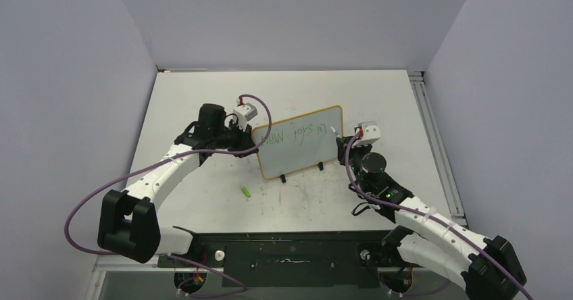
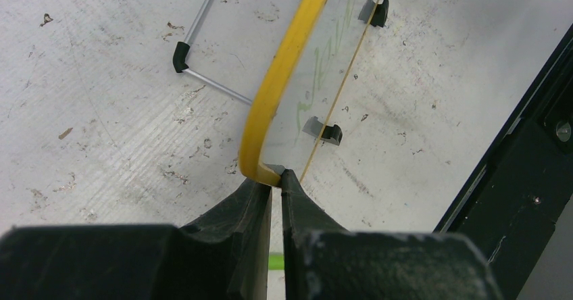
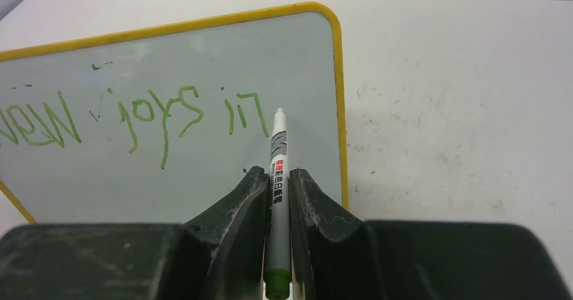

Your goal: Write a sentence on the whiteboard

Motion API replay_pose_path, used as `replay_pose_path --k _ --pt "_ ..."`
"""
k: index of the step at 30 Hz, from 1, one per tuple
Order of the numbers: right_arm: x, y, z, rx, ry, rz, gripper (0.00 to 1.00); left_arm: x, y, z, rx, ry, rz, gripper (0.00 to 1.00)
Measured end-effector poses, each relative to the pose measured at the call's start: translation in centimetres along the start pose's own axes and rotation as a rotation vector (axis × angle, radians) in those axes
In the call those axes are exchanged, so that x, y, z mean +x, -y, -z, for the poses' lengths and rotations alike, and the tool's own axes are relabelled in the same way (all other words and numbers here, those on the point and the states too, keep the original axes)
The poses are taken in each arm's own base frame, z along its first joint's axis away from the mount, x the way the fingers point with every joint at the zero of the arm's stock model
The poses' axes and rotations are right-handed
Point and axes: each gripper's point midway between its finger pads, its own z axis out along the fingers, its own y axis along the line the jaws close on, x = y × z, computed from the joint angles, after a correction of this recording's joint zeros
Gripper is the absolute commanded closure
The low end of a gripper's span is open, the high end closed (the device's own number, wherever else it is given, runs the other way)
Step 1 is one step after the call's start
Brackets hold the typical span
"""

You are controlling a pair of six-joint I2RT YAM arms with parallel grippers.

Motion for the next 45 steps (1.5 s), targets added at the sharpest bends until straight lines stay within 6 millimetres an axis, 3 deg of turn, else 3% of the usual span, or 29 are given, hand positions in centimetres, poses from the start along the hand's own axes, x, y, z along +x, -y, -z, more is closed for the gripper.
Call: replay_pose_path --k 8,45 --pt "-1.1 0.8 -0.1 -0.021 0.026 -0.022 0.95 0.0 0.0 0.0 0.000 0.000 0.000 1.00" --pt "0.3 -0.3 -1.4 -0.065 -0.006 -0.006 0.95 0.0 0.0 0.0 -0.003 0.000 0.000 1.00"
